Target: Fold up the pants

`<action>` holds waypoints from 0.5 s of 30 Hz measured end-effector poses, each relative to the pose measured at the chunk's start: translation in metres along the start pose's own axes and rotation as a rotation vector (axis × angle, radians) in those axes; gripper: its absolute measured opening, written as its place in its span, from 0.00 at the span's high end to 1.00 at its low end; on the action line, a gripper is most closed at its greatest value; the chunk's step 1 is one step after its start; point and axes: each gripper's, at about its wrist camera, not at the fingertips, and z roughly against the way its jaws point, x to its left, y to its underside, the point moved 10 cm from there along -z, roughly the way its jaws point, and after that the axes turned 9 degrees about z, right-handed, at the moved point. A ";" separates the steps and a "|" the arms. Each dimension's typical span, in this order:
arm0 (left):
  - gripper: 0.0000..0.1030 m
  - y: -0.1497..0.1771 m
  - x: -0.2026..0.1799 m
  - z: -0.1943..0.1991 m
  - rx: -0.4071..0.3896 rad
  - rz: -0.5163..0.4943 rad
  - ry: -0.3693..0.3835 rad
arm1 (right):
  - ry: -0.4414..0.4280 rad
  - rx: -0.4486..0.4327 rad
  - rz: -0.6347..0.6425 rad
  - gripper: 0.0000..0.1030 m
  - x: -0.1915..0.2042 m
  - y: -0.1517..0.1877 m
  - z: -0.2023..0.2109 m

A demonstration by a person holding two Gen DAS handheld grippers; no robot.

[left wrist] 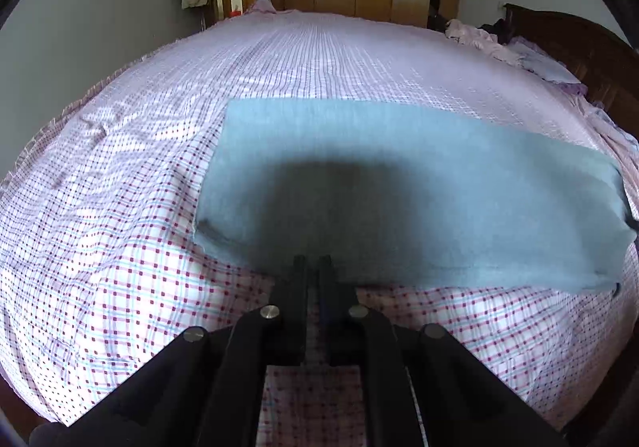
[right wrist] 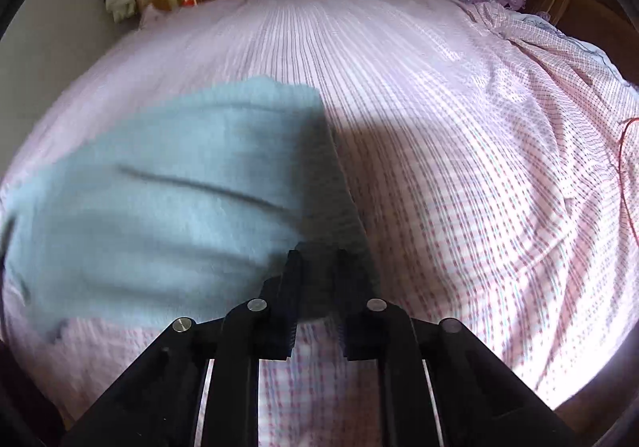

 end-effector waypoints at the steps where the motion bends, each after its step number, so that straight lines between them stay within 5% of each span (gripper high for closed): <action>1: 0.96 0.002 0.000 -0.002 0.010 0.005 -0.005 | 0.016 0.007 0.017 0.93 -0.001 0.001 0.001; 4: 0.96 -0.003 -0.005 -0.008 0.008 -0.021 -0.029 | 0.051 0.009 0.049 0.91 0.006 -0.016 0.008; 9: 0.96 0.001 -0.003 -0.010 0.008 0.004 -0.010 | -0.036 -0.111 0.025 0.88 0.021 -0.077 0.012; 13: 0.96 0.001 -0.004 -0.011 0.013 0.028 0.006 | -0.013 -0.011 0.009 0.88 0.018 -0.103 -0.049; 15: 0.96 0.002 -0.002 -0.011 0.017 0.047 0.018 | -0.016 0.064 -0.039 1.00 0.005 -0.103 -0.087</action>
